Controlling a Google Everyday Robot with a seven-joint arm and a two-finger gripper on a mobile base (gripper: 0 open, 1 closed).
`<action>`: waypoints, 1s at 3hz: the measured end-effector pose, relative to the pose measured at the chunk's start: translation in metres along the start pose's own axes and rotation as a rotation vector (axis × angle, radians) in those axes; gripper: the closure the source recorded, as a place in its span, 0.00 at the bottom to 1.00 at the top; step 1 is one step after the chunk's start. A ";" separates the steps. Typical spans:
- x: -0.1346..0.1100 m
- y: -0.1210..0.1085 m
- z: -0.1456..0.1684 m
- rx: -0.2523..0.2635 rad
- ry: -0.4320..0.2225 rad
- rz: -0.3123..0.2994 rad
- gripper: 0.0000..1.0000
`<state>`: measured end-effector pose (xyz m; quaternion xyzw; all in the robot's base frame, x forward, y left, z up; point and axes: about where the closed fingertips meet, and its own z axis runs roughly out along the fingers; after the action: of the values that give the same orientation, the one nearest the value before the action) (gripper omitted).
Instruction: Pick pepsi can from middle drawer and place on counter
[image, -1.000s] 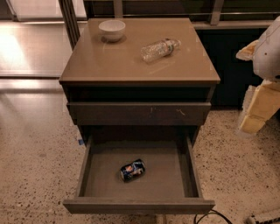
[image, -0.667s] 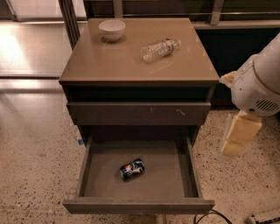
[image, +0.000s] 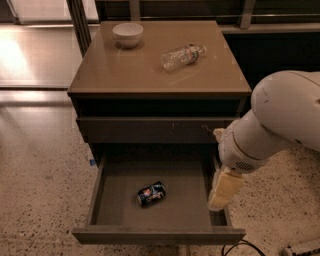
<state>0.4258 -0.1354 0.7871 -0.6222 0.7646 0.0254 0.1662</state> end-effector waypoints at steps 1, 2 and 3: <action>0.000 0.000 0.000 0.000 0.000 0.000 0.00; 0.001 -0.004 0.019 0.001 -0.002 -0.033 0.00; -0.007 -0.012 0.053 -0.022 -0.037 -0.104 0.00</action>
Offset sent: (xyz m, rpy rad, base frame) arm 0.0218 0.0067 -0.0450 -0.0100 -0.0152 0.0763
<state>0.4503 -0.1185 0.7416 -0.6624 0.7276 0.0363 0.1745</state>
